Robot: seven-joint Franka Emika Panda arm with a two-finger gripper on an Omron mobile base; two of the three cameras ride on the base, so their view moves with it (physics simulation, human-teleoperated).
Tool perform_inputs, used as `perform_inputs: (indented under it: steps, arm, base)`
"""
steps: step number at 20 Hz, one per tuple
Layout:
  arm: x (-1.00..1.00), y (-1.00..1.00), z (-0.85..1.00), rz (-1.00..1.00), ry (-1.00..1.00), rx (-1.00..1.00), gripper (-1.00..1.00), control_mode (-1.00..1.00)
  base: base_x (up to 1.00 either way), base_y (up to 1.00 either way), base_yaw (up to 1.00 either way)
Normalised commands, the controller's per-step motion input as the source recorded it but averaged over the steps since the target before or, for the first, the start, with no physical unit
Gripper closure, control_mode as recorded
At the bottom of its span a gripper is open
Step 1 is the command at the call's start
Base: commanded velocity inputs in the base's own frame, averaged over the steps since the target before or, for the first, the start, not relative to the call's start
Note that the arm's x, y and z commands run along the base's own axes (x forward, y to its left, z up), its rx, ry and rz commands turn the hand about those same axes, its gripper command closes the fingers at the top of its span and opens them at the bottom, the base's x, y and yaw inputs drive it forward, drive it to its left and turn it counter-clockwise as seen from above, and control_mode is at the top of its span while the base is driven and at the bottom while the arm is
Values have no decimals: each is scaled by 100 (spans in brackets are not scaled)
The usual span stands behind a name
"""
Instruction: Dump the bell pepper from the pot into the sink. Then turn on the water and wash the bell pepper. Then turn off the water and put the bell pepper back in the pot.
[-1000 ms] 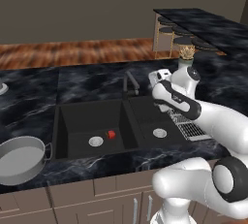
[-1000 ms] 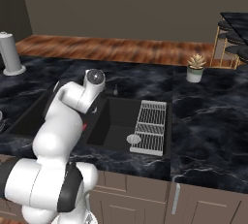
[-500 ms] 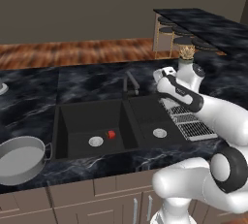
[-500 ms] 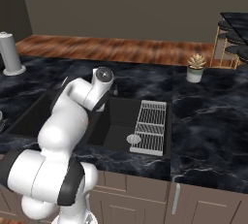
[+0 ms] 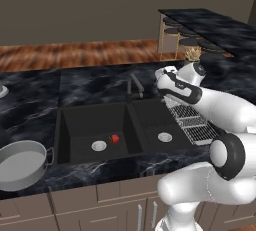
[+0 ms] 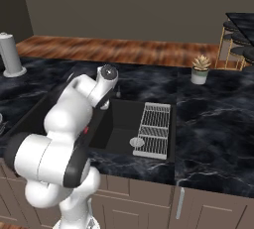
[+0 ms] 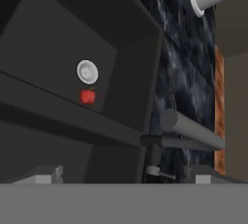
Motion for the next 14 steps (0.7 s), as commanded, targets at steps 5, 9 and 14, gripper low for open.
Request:
perform_inputs:
  steps: [5,9,14]
  arm:
    - [24,0,-12,0,0,0,-100,-100]
    - [23,0,-19,0,1,0,-100,-100]
    - [24,0,-13,0,0,0,-100,-100]
  base:
    - [0,0,0]
    - [0,0,0]
    - [0,0,0]
